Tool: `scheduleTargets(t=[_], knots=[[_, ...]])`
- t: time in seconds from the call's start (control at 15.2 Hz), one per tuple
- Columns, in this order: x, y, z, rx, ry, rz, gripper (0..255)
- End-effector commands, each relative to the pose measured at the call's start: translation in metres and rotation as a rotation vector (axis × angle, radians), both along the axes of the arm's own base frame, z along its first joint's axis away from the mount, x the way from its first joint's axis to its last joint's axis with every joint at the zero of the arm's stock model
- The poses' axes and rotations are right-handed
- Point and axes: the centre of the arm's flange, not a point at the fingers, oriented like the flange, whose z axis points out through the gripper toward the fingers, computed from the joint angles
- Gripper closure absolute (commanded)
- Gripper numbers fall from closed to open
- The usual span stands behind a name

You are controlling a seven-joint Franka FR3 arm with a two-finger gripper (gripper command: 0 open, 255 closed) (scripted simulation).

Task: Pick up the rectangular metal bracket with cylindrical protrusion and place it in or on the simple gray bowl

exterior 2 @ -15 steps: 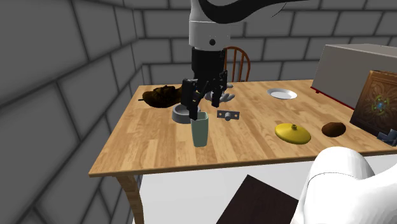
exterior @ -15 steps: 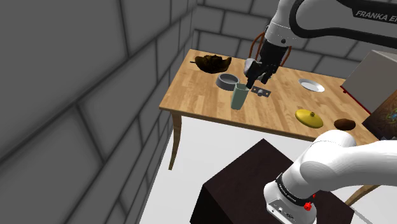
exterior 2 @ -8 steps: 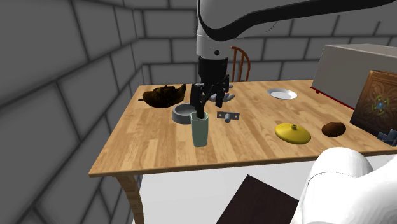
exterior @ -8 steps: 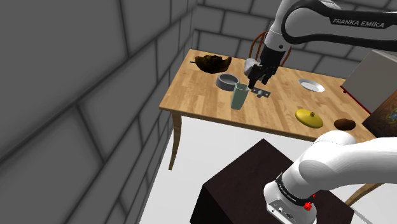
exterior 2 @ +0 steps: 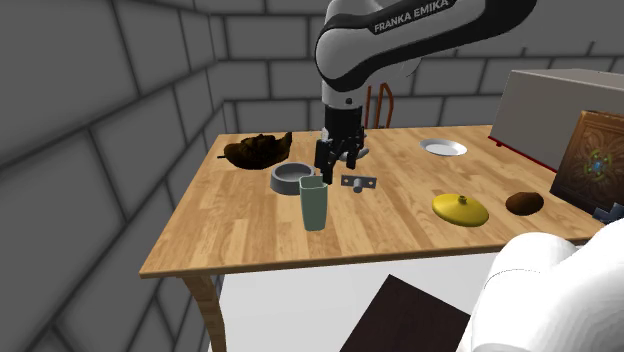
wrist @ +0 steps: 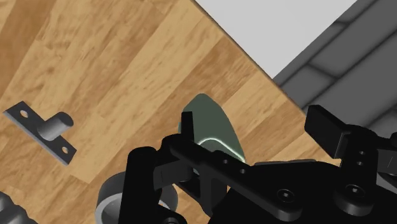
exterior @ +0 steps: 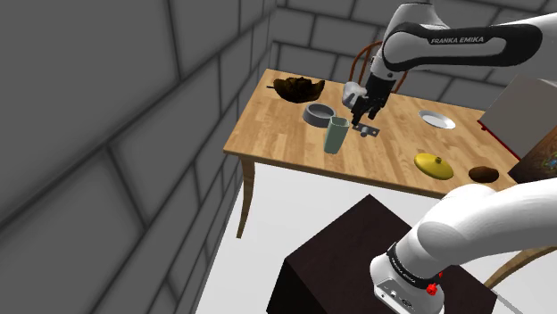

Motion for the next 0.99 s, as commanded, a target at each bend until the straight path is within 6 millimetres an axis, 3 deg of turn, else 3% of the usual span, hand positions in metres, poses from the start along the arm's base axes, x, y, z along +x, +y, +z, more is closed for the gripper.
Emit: scheduleTargets(t=[0.0,0.92], knots=[[0.008,-0.023,-0.012,-0.004,0.004,0.002,0],[0.067,-0.176,-0.093,-0.024,0.032,0.012,0]])
